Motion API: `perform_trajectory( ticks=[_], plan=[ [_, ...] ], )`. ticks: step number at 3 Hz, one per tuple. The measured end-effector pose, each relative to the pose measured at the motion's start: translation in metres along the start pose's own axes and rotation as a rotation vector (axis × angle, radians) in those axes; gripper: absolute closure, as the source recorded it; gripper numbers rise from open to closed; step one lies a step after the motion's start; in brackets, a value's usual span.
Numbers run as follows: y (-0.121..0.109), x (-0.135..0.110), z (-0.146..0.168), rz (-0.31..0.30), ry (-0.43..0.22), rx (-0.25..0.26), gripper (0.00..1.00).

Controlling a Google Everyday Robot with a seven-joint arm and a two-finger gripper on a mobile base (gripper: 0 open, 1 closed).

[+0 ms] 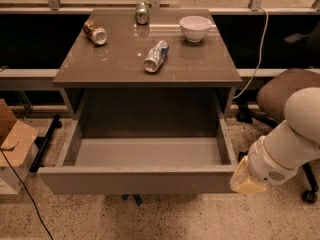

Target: Close top drawer

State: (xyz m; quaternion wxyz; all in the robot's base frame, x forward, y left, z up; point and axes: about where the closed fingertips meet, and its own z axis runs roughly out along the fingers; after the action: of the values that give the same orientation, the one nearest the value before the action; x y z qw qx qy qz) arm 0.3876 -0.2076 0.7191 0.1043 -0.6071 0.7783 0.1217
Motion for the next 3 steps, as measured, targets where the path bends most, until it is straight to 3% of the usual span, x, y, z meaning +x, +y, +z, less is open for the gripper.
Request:
perform_trajectory(
  ticks=[2,3],
  plan=[
    [-0.014,0.008,0.045,0.026,-0.068,0.033,1.0],
    [-0.037,0.013,0.072,0.033,-0.133,0.061,1.0]
  ],
)
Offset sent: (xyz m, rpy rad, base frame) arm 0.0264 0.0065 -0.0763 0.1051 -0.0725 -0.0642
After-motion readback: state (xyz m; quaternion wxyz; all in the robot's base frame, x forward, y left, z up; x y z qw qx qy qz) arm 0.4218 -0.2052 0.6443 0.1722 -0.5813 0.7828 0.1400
